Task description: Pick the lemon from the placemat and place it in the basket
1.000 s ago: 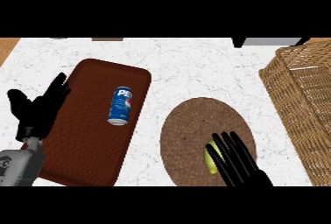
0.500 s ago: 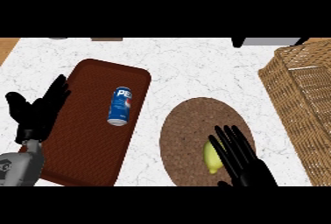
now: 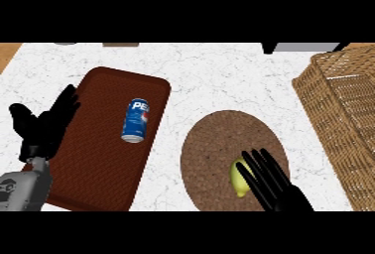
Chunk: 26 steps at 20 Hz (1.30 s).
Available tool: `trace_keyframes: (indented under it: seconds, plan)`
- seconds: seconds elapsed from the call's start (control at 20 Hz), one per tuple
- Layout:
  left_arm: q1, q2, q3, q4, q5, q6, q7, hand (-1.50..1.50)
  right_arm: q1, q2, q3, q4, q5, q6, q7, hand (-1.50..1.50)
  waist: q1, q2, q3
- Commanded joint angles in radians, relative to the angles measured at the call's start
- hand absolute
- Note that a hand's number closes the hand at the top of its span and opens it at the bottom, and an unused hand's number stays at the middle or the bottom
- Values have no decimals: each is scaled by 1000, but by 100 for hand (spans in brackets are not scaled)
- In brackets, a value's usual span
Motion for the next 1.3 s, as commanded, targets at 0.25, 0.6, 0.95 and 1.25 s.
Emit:
trace_keyframes:
  seconds: [0.25,0.6,0.95,1.25]
  plan:
    - [56,-8,34,-100,-6,-23,34,0,1,85,-47,107,80,-29,-26,-150,3,0,1]
    - [10,-31,45,34,-38,-37,-46,0,-11,108,-82,151,121,-28,-32,-150,0,1,1]
    - [36,-17,58,22,-31,-66,-70,0,-92,156,-86,284,254,-23,-7,150,5,3,1]
    - [-7,-5,79,41,-31,-61,-35,0,-144,222,-71,328,321,-2,18,150,7,3,1]
